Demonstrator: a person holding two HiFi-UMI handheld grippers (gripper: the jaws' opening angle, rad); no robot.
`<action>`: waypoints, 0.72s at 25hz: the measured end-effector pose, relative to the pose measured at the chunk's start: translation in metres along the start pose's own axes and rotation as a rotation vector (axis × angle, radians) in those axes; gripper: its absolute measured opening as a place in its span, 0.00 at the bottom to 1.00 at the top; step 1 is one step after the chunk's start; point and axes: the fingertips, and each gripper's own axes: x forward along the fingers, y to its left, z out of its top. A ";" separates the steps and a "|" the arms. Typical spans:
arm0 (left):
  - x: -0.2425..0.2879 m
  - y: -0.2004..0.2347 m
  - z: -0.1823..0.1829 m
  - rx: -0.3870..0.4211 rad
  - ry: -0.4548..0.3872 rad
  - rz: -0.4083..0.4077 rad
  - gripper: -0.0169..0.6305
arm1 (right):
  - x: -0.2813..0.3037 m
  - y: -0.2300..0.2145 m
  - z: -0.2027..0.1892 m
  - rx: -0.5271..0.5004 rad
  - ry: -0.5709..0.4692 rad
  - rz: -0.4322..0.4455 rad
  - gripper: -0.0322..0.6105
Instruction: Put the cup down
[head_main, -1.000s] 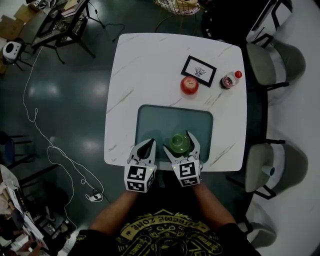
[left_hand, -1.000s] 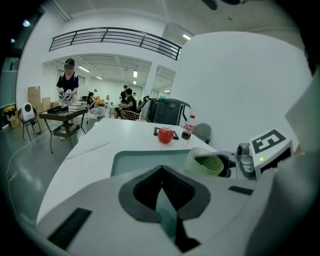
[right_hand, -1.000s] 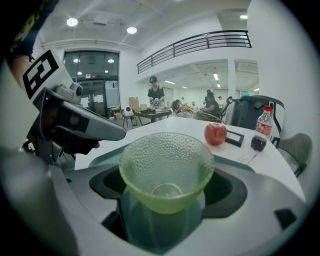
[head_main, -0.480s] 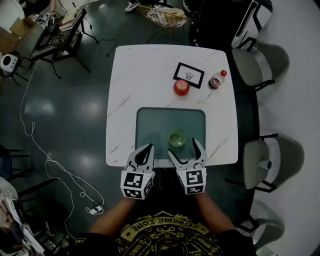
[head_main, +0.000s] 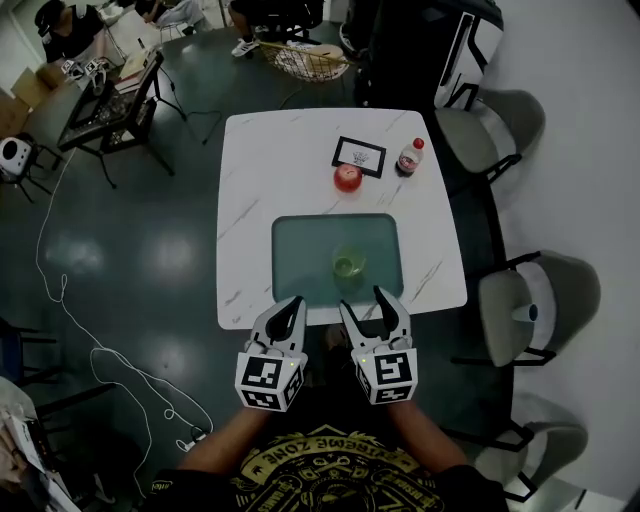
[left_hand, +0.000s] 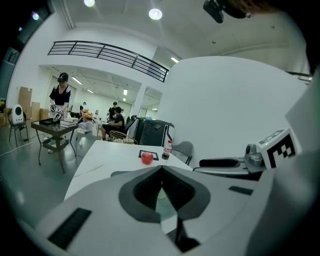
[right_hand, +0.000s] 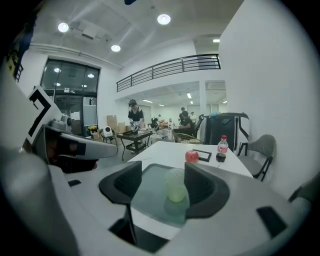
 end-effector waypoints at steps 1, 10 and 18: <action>-0.006 -0.002 0.002 0.005 -0.007 -0.006 0.04 | -0.006 0.003 0.002 0.002 -0.005 -0.007 0.46; -0.051 -0.024 0.016 0.040 -0.051 -0.063 0.04 | -0.052 0.031 0.012 -0.005 -0.008 -0.042 0.06; -0.088 -0.041 0.005 0.026 -0.020 -0.097 0.04 | -0.089 0.064 0.026 0.006 -0.010 -0.017 0.06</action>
